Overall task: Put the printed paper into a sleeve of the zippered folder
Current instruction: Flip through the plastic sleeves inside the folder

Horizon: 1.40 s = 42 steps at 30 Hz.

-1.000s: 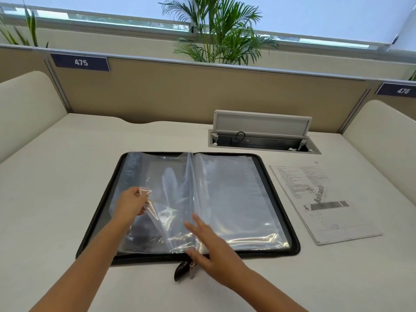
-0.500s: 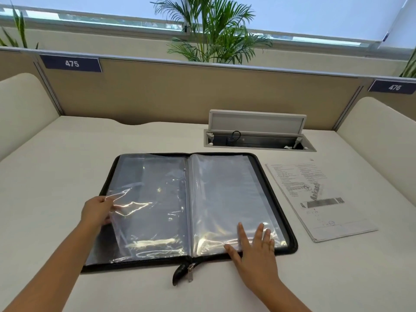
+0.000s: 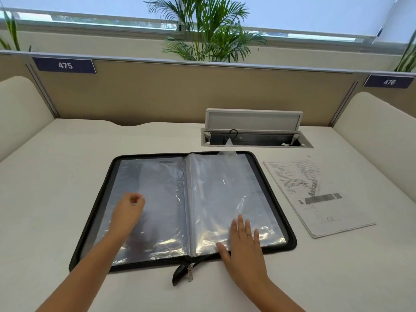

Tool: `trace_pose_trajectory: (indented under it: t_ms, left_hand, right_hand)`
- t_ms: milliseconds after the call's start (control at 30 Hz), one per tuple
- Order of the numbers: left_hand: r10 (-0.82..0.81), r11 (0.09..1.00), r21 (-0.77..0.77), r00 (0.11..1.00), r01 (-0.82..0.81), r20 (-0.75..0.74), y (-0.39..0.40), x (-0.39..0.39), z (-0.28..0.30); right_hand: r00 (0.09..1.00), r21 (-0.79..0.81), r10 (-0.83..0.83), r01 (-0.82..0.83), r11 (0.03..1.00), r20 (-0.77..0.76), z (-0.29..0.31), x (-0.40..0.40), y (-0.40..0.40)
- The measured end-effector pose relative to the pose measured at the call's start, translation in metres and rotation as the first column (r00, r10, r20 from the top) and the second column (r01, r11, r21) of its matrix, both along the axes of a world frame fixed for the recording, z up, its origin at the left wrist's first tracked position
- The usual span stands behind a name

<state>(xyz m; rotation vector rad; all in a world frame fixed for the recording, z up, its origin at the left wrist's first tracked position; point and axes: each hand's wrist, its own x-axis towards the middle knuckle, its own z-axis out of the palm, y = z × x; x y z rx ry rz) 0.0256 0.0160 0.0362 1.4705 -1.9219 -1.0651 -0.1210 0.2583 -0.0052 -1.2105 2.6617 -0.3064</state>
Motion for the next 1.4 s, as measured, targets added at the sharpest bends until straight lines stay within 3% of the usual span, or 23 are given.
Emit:
trace_pose_trajectory:
  t_ms: [133,233,333,400,600,800,933,1100,1200,1400]
  left_hand:
    - [-0.082,0.966,0.225,0.974,0.13,-0.21,0.026,-0.012,0.01]
    - [-0.162,0.917,0.33,0.965,0.225,-0.208,0.041,-0.019,0.019]
    - [-0.238,0.873,0.392,0.955,0.29,-0.177,0.051,-0.024,0.02]
    - [-0.255,0.851,0.425,0.95,0.31,-0.182,0.054,-0.024,0.016]
    - [-0.219,0.835,0.481,0.963,0.268,-0.157,0.047,-0.015,0.001]
    - [-0.202,0.851,0.468,0.971,0.24,-0.13,0.046,-0.016,-0.004]
    - [-0.217,0.846,0.47,0.967,0.253,-0.131,0.046,-0.019,-0.007]
    - [-0.214,0.802,0.531,0.961,0.274,-0.174,0.042,-0.02,-0.009]
    - [-0.181,0.764,0.575,0.953,0.292,-0.243,0.041,-0.02,-0.007]
    - [-0.145,0.806,0.539,0.965,0.243,-0.218,0.04,-0.02,0.006]
  right_hand:
    - [0.982,-0.072,0.189,-0.19,0.979,-0.022,0.008,0.021,-0.013]
    - [0.933,-0.107,0.338,-0.351,0.93,-0.122,0.013,0.039,-0.022]
    - [0.922,-0.101,0.362,-0.377,0.921,-0.14,0.014,0.044,-0.031]
    - [0.943,-0.076,0.332,-0.332,0.94,-0.014,0.005,0.037,-0.032]
    - [0.984,0.004,0.11,-0.112,0.994,0.137,0.004,-0.004,-0.009]
    - [0.99,0.149,-0.127,0.117,0.982,0.066,0.008,-0.038,0.017]
    - [0.997,0.17,-0.064,0.054,0.984,0.051,0.001,-0.037,0.018]
    - [0.988,-0.009,-0.057,0.059,0.998,0.144,0.001,-0.027,0.005]
    - [0.974,-0.116,0.059,-0.034,0.993,0.218,0.01,-0.011,-0.005]
    - [0.849,-0.199,0.422,-0.376,0.905,0.317,0.03,0.03,-0.032]
